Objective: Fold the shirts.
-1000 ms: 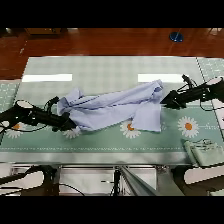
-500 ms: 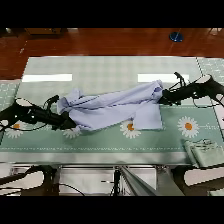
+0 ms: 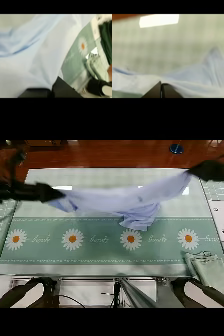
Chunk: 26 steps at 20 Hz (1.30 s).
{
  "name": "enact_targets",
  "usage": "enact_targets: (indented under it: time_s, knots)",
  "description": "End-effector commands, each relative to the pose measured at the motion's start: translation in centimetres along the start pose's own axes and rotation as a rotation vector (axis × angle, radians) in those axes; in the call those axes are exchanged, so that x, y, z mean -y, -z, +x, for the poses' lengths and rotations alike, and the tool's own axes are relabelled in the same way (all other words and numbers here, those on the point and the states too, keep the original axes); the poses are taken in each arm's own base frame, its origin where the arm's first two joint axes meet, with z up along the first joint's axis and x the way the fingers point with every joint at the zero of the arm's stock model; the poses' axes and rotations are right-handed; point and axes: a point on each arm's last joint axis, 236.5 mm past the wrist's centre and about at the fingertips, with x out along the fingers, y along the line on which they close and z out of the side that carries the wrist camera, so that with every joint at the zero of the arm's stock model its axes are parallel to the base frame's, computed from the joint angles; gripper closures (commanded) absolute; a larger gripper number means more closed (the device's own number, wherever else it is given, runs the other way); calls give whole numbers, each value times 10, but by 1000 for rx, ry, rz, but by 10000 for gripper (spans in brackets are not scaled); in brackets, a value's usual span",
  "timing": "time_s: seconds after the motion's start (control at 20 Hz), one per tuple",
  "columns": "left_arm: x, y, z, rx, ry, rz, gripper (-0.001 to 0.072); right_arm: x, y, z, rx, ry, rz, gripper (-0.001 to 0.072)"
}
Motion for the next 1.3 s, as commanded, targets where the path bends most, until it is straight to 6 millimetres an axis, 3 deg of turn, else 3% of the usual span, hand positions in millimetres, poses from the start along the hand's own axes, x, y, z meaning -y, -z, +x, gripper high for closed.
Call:
enact_targets:
  time_s: [0.0, 0.1, 0.2, 0.35, 0.5, 0.65, 0.9, 1.0, 1.1, 1.25]
  knots:
    - [141, -67, -94, 297, -21, 409, 677, -129, -87, -109, 376, -77, -228, 688]
    - [201, -86, -147, 473, -92, 553, 677, -180, -114, -168, 543, -53, -318, 688]
    - [237, -89, -190, 594, -208, 646, 677, -215, -127, -217, 671, -8, -377, 688]
    - [267, -81, -235, 717, -366, 710, 678, -249, -137, -279, 837, 68, -415, 689]
    - [284, -60, -252, 765, -418, 694, 678, -272, -129, -308, 888, 77, -434, 689]
    - [288, -22, -242, 678, -404, 624, 677, -270, -102, -310, 819, 150, -445, 689]
    - [265, 47, -216, 424, -419, 463, 677, -209, -47, -298, 553, 414, -411, 689]
    - [253, 58, -205, 355, -393, 392, 677, -187, -34, -276, 413, 428, -379, 689]
    - [239, 59, -190, 295, -352, 337, 677, -160, -23, -241, 235, 398, -318, 689]
    - [186, 60, -161, 156, -321, 213, 677, -92, -13, -175, -29, 370, -176, 689]
